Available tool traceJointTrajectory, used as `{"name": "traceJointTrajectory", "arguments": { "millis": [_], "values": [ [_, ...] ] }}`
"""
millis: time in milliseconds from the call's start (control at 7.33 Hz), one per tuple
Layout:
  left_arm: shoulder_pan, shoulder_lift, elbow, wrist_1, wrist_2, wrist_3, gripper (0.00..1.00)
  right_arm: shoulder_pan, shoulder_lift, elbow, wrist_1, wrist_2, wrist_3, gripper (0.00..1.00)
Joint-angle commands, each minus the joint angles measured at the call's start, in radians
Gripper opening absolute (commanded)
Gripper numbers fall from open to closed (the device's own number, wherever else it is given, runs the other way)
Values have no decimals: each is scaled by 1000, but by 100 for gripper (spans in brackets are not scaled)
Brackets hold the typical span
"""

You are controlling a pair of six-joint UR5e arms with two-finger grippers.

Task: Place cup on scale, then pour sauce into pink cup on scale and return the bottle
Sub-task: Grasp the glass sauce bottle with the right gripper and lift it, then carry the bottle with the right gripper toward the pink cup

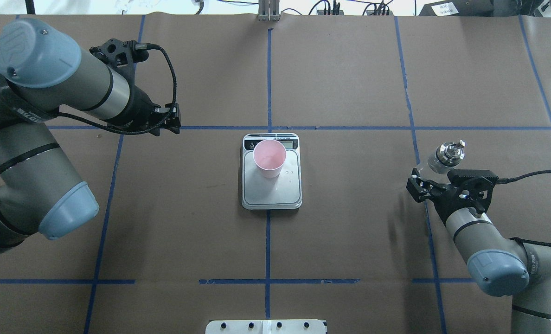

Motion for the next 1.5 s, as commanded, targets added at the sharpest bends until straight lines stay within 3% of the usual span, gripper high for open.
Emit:
{"name": "traceJointTrajectory", "arguments": {
  "millis": [0,1227,1364],
  "values": [
    [-2,0,0,0,4,-1,50,-1,12,-13,0,-1,-9,100],
    [2,11,3,0,7,-2,50,3,12,-26,3,-20,-9,92],
    [2,11,3,0,7,-1,50,2,15,-26,3,-35,-8,84]
  ]
}}
